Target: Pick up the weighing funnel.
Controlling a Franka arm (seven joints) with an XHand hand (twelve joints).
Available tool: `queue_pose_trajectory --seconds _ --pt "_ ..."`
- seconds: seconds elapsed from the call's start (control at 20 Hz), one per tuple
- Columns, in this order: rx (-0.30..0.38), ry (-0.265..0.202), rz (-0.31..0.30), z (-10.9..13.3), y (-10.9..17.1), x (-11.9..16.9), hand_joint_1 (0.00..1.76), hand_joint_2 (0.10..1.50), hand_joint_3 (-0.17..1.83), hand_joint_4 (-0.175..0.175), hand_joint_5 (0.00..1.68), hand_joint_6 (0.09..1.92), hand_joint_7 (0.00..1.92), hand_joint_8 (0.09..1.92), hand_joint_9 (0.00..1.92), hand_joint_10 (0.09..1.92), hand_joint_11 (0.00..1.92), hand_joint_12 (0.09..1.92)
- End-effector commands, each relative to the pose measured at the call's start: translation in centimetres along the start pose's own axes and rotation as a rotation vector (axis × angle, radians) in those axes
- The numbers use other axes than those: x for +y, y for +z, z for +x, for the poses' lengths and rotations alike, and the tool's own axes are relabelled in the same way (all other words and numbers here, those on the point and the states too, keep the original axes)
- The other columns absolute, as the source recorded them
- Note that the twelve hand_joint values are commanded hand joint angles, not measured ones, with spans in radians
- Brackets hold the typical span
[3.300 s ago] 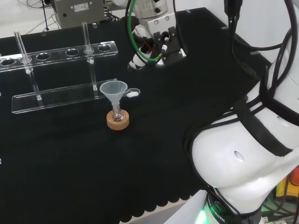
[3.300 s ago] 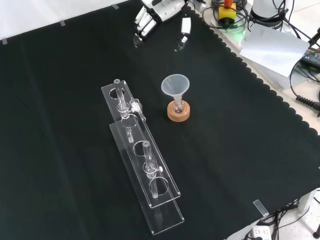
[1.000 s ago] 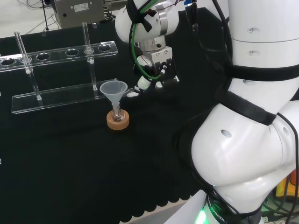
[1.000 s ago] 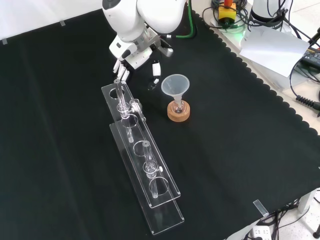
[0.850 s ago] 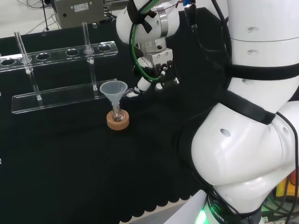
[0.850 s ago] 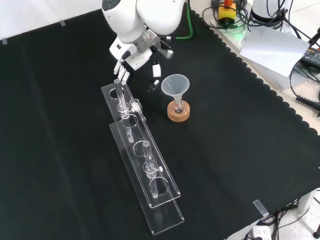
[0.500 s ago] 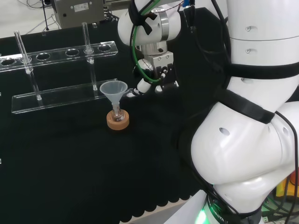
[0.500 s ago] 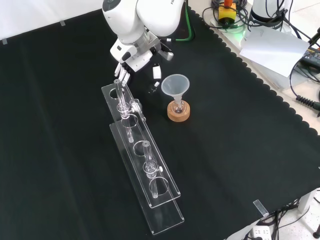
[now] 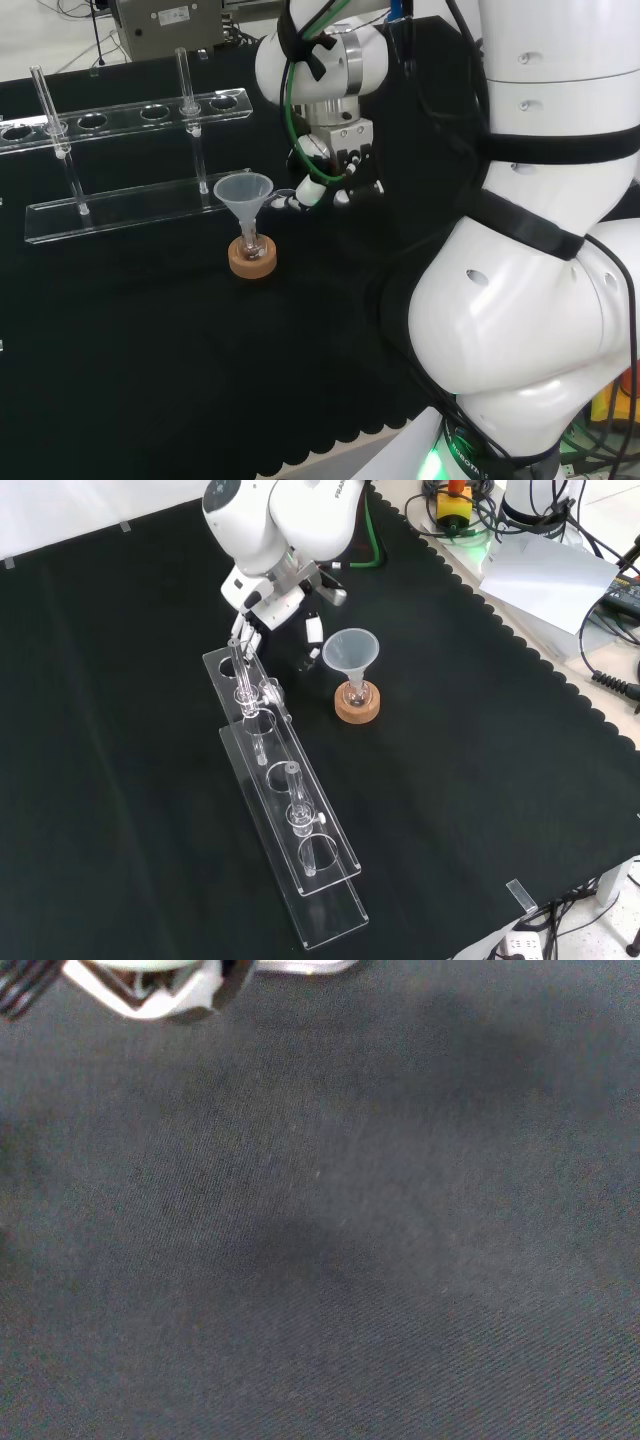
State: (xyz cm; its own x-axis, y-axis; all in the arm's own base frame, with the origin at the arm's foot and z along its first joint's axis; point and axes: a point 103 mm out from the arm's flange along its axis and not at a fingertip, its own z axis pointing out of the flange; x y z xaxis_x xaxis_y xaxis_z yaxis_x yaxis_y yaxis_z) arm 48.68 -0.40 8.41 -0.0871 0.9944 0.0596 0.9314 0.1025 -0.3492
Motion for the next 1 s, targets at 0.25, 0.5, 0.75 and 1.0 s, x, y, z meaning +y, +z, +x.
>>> queue_pose_trajectory --seconds 0.25,0.5,0.75,1.0 --pt "0.021 -0.002 -0.003 -1.0 0.6 0.5 0.86 0.56 0.75 -0.062 0.53 0.53 0.51 0.71 0.80 0.54 0.53 1.30" --pt "0.029 -0.005 -0.005 -1.1 0.6 0.6 0.86 0.56 0.75 -0.062 0.51 0.57 0.51 0.72 0.80 0.54 0.53 1.31" --pt "0.033 -0.002 0.003 -0.9 0.7 0.8 0.86 0.56 0.75 -0.064 0.50 0.59 0.51 0.72 0.80 0.54 0.52 1.31" --pt "0.020 0.008 0.015 0.4 1.0 1.5 0.86 0.56 0.75 -0.065 0.49 0.59 0.51 0.72 0.79 0.54 0.52 1.31"
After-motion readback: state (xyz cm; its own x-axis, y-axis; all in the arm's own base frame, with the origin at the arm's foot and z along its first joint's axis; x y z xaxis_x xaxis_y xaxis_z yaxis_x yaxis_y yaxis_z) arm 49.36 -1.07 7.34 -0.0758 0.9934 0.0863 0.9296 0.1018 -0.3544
